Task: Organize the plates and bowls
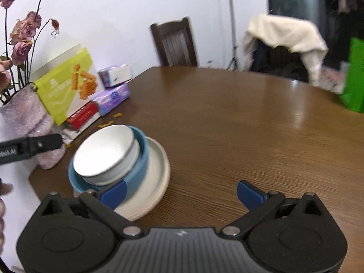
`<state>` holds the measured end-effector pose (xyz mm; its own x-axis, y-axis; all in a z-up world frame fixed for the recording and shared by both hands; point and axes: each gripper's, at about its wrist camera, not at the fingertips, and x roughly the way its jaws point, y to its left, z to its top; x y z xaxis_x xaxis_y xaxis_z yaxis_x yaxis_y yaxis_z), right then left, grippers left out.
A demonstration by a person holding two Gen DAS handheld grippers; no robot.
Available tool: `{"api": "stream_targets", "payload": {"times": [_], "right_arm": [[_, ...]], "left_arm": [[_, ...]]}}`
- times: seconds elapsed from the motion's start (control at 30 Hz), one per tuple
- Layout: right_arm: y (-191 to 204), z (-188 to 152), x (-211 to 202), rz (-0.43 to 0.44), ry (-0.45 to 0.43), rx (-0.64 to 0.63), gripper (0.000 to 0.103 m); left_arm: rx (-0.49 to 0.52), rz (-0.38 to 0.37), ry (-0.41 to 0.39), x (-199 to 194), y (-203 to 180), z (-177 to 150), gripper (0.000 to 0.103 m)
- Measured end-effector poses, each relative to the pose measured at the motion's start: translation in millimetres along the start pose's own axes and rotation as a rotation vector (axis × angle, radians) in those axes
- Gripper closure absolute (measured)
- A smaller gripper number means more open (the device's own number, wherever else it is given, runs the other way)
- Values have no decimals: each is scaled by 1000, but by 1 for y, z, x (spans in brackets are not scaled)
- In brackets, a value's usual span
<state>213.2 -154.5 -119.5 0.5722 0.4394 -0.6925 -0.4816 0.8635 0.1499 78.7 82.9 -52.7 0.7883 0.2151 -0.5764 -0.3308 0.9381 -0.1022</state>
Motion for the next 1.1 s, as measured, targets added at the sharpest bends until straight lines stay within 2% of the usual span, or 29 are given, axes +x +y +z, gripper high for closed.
{"api": "stream_targets", "payload": {"times": [0.23,0.47,0.77,1.1], "right_arm": [[-14,-43,-64,-157,-93,15,0],[-20,-86,-114,-260,-138,31,0],[-28,-120,-160,-342,-198,106,0],[-27,-140,-175,-356,-209,178,0]], "left_arm": [[79,-54,-25,-32,-18,-20,0],[138,-105,-13,-54,-31,-48,0],[179,-155,19,-71,-40,-69,0],[182,-182,56,-74,-39,-78,0]]}}
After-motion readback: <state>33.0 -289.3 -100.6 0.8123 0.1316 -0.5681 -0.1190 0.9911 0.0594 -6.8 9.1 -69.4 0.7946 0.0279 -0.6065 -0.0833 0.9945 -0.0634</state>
